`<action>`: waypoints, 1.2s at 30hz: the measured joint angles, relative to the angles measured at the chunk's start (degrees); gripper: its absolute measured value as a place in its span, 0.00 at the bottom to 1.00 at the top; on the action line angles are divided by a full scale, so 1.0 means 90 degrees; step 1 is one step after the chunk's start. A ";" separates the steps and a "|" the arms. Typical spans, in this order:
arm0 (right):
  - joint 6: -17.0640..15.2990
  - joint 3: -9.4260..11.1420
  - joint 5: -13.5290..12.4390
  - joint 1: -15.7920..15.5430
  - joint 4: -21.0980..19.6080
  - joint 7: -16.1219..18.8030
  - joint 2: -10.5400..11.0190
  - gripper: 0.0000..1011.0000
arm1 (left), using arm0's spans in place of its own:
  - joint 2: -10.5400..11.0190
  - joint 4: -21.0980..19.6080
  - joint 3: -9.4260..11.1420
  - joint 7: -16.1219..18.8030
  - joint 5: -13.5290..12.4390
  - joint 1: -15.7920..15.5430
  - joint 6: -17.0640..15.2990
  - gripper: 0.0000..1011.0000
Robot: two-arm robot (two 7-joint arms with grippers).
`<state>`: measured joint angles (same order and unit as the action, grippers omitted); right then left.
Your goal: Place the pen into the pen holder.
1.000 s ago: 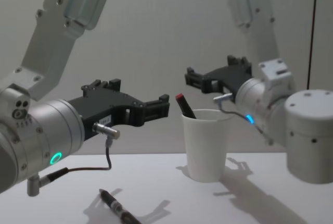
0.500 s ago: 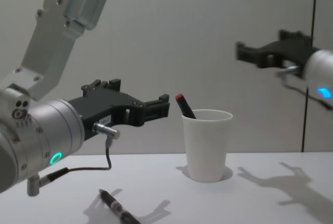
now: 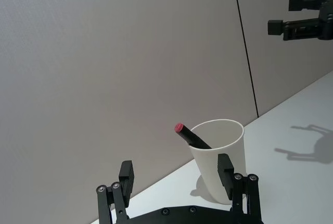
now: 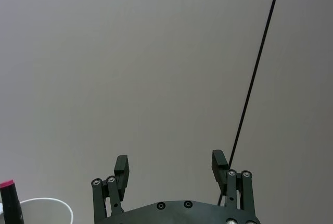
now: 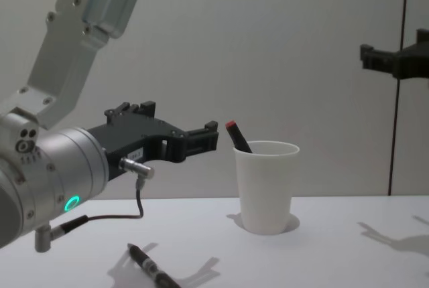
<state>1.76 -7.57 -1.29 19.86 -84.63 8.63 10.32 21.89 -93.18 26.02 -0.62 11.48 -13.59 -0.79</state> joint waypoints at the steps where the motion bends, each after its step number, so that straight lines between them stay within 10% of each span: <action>1: -0.0016 0.0014 -0.0012 -0.0018 -0.0031 0.0012 0.0018 0.99 | 0.0000 0.0000 0.0000 0.0000 0.0000 0.0000 0.0000 0.99; 17: -0.0174 0.0166 -0.0151 -0.0216 -0.0362 0.0144 0.0214 0.99 | 0.0017 -0.0065 -0.0019 -0.0037 0.0099 0.0029 -0.0204 0.99; 36: -0.0216 0.0210 -0.0192 -0.0275 -0.0465 0.0182 0.0272 0.99 | -0.0027 -0.0250 -0.0025 0.0036 0.0823 0.0222 -0.1377 0.99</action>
<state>-0.19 -5.68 -3.02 17.38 -88.81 10.26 12.76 21.65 -95.43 25.80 -0.30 18.89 -11.59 -13.19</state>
